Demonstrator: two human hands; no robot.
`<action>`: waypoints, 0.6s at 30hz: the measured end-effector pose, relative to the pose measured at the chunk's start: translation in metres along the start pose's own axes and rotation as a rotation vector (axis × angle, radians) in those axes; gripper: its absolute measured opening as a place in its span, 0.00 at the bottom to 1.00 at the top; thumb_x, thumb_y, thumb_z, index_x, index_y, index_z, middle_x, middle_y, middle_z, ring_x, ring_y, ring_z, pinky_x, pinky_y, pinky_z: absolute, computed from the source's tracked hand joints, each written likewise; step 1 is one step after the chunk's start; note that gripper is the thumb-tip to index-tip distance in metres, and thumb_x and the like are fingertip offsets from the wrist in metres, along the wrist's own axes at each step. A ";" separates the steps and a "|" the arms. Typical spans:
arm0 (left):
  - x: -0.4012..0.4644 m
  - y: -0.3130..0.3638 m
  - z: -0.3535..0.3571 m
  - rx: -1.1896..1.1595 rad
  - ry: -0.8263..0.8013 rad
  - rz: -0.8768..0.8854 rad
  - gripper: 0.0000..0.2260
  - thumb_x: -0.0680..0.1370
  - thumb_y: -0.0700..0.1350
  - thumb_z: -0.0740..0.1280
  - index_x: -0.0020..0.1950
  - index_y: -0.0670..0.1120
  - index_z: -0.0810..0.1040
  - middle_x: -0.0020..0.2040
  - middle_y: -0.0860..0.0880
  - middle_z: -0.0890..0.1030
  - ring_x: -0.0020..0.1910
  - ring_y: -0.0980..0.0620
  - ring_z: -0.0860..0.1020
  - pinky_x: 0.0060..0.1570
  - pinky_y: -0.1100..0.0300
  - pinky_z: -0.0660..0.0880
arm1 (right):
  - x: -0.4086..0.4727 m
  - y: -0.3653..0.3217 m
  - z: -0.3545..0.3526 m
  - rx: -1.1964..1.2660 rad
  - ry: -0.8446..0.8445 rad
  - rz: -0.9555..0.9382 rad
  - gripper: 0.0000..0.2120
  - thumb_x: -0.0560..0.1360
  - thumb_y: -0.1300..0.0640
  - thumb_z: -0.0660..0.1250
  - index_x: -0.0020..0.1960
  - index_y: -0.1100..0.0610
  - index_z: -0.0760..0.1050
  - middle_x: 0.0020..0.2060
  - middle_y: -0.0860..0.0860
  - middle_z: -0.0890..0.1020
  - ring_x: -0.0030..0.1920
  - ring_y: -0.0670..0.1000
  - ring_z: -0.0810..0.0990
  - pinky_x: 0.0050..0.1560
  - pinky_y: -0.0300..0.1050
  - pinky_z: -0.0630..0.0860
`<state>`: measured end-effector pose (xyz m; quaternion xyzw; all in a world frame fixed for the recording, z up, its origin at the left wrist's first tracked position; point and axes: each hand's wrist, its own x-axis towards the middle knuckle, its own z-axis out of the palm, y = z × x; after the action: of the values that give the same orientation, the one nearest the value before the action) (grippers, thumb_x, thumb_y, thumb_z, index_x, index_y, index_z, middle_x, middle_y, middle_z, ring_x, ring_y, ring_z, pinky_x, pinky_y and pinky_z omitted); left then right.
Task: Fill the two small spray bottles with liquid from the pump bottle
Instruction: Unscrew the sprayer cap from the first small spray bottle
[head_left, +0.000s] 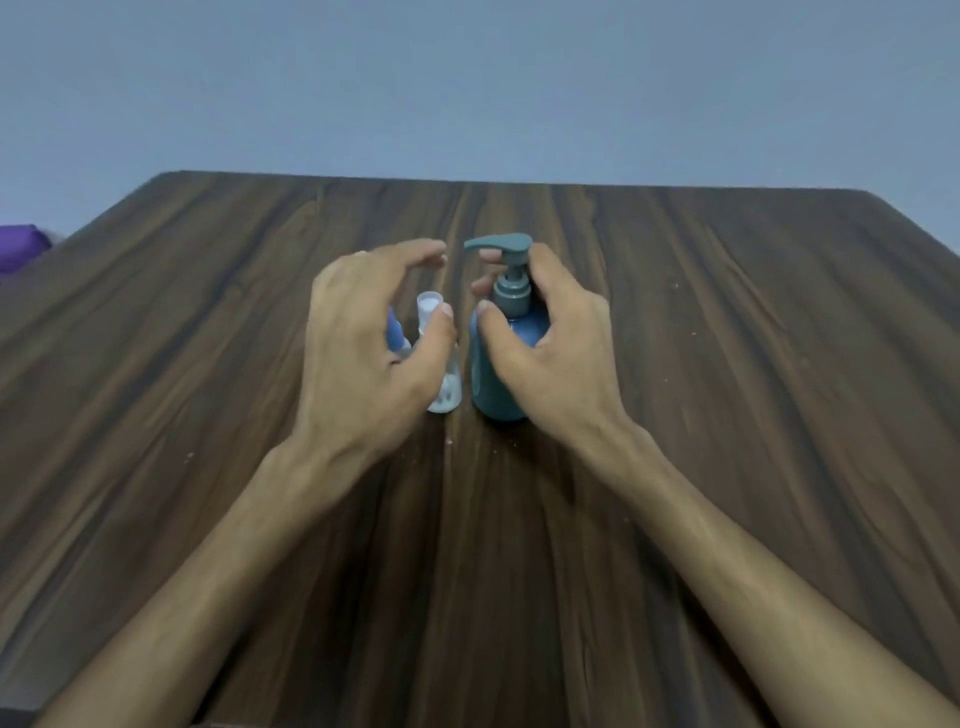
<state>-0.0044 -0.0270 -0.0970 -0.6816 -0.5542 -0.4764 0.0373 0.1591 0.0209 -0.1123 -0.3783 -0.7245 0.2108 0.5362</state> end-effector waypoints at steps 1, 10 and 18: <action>0.001 -0.003 -0.001 0.022 -0.013 0.003 0.17 0.79 0.48 0.66 0.67 0.47 0.80 0.56 0.52 0.84 0.52 0.54 0.78 0.69 0.56 0.68 | -0.001 0.001 0.000 0.005 0.002 0.006 0.13 0.78 0.62 0.71 0.63 0.58 0.79 0.46 0.49 0.87 0.48 0.49 0.86 0.52 0.53 0.82; 0.010 -0.018 -0.009 0.079 -0.152 0.026 0.12 0.73 0.50 0.70 0.54 0.50 0.84 0.45 0.60 0.81 0.47 0.58 0.79 0.78 0.42 0.58 | -0.004 -0.014 -0.005 0.026 0.165 -0.044 0.24 0.76 0.53 0.70 0.70 0.58 0.78 0.60 0.47 0.85 0.61 0.45 0.83 0.63 0.43 0.79; 0.005 -0.021 -0.010 -0.080 0.054 0.035 0.07 0.75 0.49 0.75 0.52 0.51 0.86 0.43 0.57 0.84 0.47 0.63 0.78 0.72 0.49 0.64 | -0.011 -0.017 -0.012 -0.005 0.397 -0.133 0.14 0.77 0.56 0.68 0.59 0.61 0.82 0.52 0.51 0.86 0.52 0.51 0.84 0.53 0.50 0.81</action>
<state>-0.0272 -0.0213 -0.0977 -0.6792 -0.5215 -0.5154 0.0334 0.1663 0.0006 -0.1027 -0.3653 -0.6285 0.0943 0.6802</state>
